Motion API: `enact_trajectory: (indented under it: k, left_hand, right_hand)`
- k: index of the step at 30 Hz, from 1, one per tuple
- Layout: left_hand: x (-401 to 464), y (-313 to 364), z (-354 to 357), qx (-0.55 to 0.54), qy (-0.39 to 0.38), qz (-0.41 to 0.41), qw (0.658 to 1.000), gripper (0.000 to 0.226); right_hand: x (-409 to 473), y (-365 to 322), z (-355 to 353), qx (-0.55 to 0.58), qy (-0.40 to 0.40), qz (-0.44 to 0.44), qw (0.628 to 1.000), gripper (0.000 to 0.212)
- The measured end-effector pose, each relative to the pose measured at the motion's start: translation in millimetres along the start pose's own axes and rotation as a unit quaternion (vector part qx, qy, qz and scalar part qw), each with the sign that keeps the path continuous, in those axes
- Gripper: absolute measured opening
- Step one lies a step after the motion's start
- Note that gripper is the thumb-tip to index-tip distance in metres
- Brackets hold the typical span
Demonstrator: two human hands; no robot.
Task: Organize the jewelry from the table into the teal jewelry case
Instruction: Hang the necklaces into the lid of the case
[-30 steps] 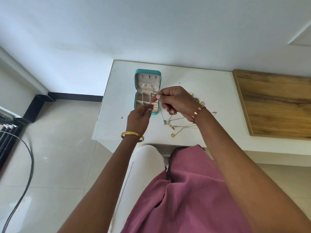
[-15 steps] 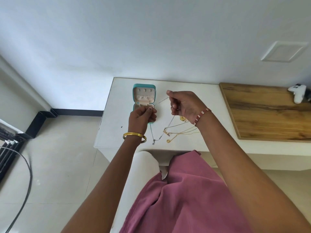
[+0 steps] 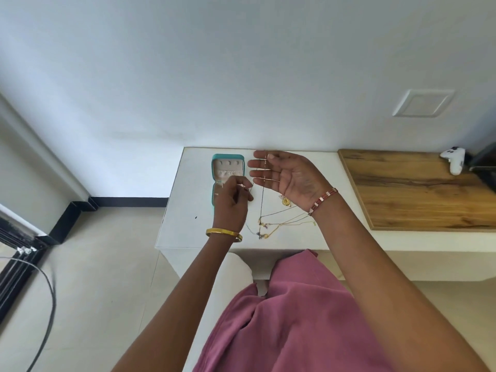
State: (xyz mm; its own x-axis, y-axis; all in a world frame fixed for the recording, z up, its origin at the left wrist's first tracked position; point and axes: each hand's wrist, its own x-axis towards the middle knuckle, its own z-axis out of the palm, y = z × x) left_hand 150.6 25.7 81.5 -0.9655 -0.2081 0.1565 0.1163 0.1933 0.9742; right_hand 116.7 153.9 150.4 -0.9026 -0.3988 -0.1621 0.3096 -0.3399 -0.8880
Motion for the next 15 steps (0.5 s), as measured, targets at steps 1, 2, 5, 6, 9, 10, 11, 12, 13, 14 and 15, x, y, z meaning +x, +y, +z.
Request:
enact_trajectory:
  k: [1, 2, 5, 6, 9, 10, 11, 12, 13, 14, 15]
  left_hand:
    - [-3, 2, 2, 0.004, 0.005, 0.012, 1.000, 0.034]
    - [-5, 5, 3, 0.007, 0.013, 0.023, 1.000, 0.030]
    - [-11, 6, 5, 0.005, 0.049, 0.061, 0.997, 0.012]
    - [-13, 7, 4, 0.006, 0.060, 0.071, 0.996, 0.008]
    - [-18, 10, 3, 0.019, 0.077, 0.099, 0.992, 0.006]
    - [-20, 13, 2, 0.020, 0.070, 0.109, 0.991, 0.004]
    - [-21, 13, 2, 0.024, 0.062, 0.120, 0.991, 0.002]
    - [-23, 14, 2, 0.034, 0.053, 0.131, 0.989, 0.009]
    - [-23, 13, 2, 0.048, 0.043, 0.137, 0.989, 0.015]
    - [-23, 13, 3, 0.060, 0.035, 0.135, 0.988, 0.019]
    - [-23, 12, 4, 0.070, 0.028, 0.132, 0.988, 0.019]
  right_hand:
    - [-2, -1, 3, 0.004, -0.001, -0.008, 1.000, 0.021]
    - [-4, -1, 6, 0.006, 0.000, -0.015, 1.000, 0.022]
    - [-11, -3, 12, 0.021, 0.006, -0.034, 0.999, 0.025]
    - [-14, -3, 14, 0.028, 0.008, -0.038, 0.999, 0.026]
    - [-22, -3, 16, 0.036, 0.016, -0.048, 0.998, 0.030]
    - [-25, -3, 17, 0.035, 0.017, -0.049, 0.998, 0.031]
    - [-27, -3, 17, 0.030, 0.018, -0.050, 0.998, 0.032]
    - [-29, -3, 17, 0.025, 0.019, -0.051, 0.998, 0.032]
    - [-31, -3, 17, 0.021, 0.021, -0.052, 0.998, 0.032]
    - [-33, -3, 17, 0.019, 0.022, -0.054, 0.998, 0.033]
    - [-35, -3, 17, 0.017, 0.024, -0.056, 0.998, 0.033]
